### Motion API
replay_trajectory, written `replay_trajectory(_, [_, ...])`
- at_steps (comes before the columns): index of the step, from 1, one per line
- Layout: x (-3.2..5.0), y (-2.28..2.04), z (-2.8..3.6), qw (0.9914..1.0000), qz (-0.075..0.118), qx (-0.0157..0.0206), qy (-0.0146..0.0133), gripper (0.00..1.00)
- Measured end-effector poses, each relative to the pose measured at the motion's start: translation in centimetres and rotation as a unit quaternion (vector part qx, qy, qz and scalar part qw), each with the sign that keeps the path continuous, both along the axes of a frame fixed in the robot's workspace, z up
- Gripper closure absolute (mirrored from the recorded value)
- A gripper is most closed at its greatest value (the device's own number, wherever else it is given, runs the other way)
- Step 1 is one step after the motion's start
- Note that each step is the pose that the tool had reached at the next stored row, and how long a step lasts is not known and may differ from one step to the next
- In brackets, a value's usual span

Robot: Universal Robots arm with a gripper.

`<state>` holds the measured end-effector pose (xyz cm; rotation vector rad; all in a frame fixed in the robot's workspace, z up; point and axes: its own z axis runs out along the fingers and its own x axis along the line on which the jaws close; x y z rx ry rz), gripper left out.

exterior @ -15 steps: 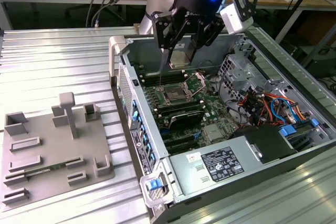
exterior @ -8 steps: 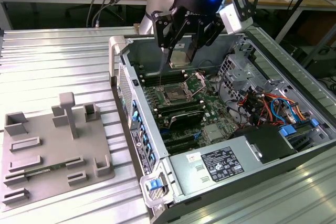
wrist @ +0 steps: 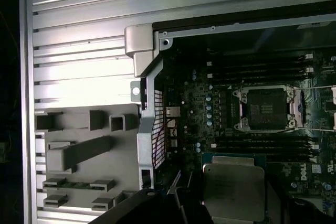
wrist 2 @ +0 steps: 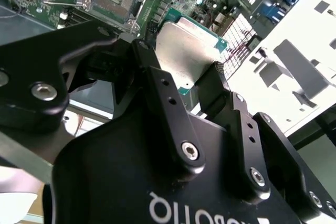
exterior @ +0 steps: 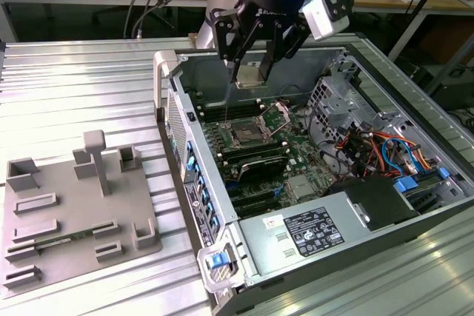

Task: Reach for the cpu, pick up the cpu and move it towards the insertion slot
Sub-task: 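Pick up the cpu and move it towards the insertion slot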

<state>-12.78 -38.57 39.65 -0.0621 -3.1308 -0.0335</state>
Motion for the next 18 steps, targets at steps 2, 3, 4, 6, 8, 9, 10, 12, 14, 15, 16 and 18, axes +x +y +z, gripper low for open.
replay_trajectory(2, [0.08, 0.35, -0.03, 1.0, 0.0, -0.0002, 0.0, 0.45])
replay_trajectory(3, [0.17, 0.56, -0.05, 1.0, -0.001, -0.0003, 0.0, 0.45])
replay_trajectory(4, [0.27, 0.77, -0.06, 1.0, -0.001, -0.0004, 0.0, 0.45])
replay_trajectory(6, [0.47, 1.25, -0.08, 1.0, -0.001, -0.0009, 0.0, 0.45])
replay_trajectory(8, [0.73, 1.71, -0.1, 1.0, -0.001, -0.0017, 0.0, 0.45])
replay_trajectory(9, [0.86, 1.88, -0.12, 1.0, -0.001, -0.002, 0.0, 0.45])
replay_trajectory(10, [0.99, 2.02, -0.14, 1.0, -0.001, -0.0021, 0.0, 0.45])
replay_trajectory(12, [1.32, 2.28, -0.18, 1.0, -0.002, -0.0023, 0.0, 0.45])
replay_trajectory(14, [2.11, 2.79, -0.26, 0.99999, -0.003, -0.0032, 0.0, 0.45])
replay_trajectory(15, [2.56, 3.14, -0.32, 0.99999, -0.003, -0.0036, 0.0, 0.45])
replay_trajectory(16, [2.85, 3.38, -0.39, 0.99999, -0.003, -0.0036, 0.0, 0.45])
replay_trajectory(18, [3.15, 3.58, -0.49, 0.99999, -0.003, -0.0036, 0.0, 0.45])
